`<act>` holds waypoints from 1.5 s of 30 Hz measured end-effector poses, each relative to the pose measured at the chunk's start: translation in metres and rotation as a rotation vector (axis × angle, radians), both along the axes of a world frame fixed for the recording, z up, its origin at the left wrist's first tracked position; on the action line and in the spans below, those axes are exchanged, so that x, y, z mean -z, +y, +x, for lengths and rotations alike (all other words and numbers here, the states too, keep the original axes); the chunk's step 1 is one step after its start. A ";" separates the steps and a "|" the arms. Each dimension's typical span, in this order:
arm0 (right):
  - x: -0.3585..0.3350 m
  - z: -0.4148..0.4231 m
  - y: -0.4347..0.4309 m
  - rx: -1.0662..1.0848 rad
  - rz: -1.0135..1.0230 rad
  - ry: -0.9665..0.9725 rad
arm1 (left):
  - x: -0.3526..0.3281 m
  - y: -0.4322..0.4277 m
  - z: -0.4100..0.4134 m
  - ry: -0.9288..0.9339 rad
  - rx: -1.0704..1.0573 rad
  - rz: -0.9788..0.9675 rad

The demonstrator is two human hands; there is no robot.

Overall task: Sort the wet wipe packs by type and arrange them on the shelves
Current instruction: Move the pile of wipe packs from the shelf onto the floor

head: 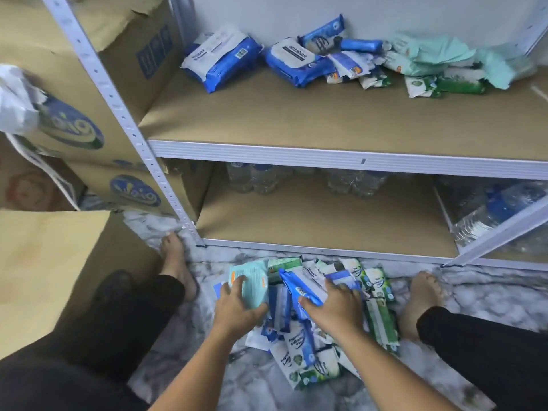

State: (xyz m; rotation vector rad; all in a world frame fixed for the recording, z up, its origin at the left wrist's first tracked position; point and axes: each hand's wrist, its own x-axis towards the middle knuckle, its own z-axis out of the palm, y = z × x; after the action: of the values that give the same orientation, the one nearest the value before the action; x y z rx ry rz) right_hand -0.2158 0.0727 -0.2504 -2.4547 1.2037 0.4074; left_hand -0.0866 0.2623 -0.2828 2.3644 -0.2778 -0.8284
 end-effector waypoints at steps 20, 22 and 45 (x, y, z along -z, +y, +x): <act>0.044 -0.004 -0.013 0.028 0.030 -0.107 | 0.063 -0.008 0.006 0.062 0.065 0.010; 0.027 0.004 -0.016 0.068 0.003 -0.217 | 0.037 -0.020 0.010 0.055 0.013 -0.148; -0.263 0.210 -0.101 -0.350 -0.316 -0.951 | -0.282 -0.093 0.187 -0.941 0.223 -0.561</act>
State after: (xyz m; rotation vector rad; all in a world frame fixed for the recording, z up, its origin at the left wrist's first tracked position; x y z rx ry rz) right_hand -0.0057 -0.0281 0.0129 -2.5647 0.4473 -0.8500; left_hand 0.1003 0.1694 -0.0003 2.0194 -1.0123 0.3240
